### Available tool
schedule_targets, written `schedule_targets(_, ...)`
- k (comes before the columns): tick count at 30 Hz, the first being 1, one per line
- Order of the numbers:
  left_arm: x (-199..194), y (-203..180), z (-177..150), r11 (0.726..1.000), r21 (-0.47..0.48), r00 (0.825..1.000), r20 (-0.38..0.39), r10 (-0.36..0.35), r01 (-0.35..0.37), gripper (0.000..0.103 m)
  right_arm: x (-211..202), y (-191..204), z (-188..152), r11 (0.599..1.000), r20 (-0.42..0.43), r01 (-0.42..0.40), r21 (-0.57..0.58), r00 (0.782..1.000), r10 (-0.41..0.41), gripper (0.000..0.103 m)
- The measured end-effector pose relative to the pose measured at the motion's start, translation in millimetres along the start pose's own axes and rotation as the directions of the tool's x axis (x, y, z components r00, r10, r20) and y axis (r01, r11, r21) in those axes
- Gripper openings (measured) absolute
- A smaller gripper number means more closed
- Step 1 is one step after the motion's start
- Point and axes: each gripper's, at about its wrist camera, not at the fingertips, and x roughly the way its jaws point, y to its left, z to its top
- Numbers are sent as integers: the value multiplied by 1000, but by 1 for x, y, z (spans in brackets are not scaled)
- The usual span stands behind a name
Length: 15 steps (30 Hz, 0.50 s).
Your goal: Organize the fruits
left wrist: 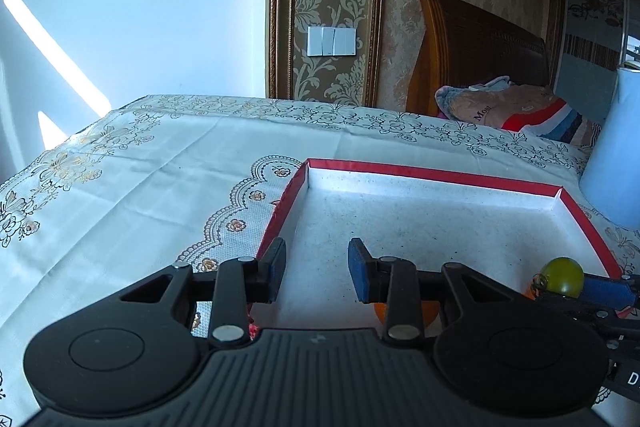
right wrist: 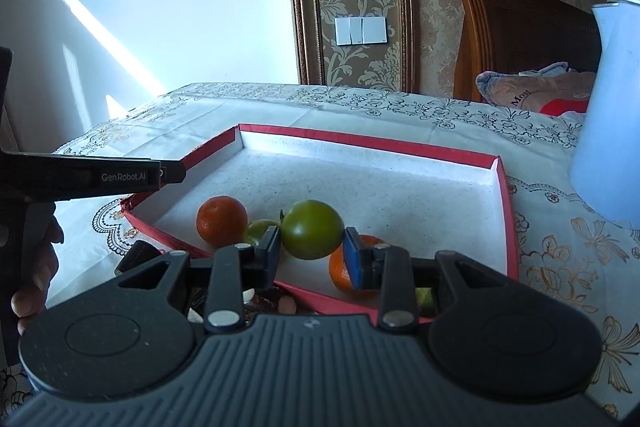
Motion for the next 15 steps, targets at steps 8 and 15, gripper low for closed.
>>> schedule_targets(8,21,6,-7,1000,-6,999,-48,23,-24,34,6,-2,-4,1000,-10,-10,3,1000,10,32)
schedule_targets(15,28,3,-10,1000,14,998,-64,29,-28,34,10,1,-6,1000,-3,-17,-6,1000,17,32)
